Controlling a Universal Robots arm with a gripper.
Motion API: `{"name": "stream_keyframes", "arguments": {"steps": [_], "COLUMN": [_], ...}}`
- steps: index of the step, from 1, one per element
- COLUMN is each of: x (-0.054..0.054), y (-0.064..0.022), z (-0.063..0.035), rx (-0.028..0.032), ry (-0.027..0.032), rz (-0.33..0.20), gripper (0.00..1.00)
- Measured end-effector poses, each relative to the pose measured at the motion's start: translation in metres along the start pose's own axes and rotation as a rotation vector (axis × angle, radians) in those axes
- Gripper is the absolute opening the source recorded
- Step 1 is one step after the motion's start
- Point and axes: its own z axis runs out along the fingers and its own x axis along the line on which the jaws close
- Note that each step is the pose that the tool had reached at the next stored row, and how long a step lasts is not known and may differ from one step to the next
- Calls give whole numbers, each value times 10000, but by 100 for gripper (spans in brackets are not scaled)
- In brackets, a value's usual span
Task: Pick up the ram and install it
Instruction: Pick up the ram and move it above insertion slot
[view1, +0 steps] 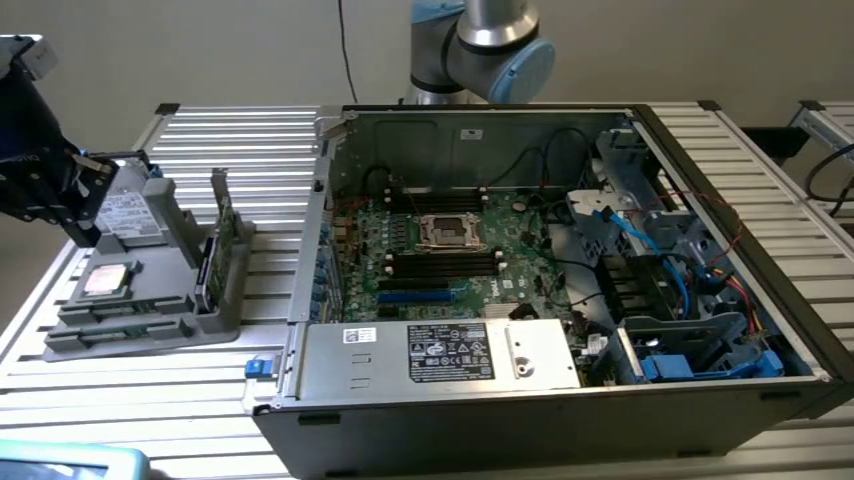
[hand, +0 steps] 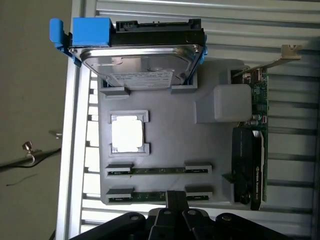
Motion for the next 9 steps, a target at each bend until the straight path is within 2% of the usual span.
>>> {"name": "stream_keyframes", "arguments": {"steps": [9], "x": [0], "y": [0], "z": [0], "rx": [0], "ry": [0], "rz": [0], "gripper": [11]}}
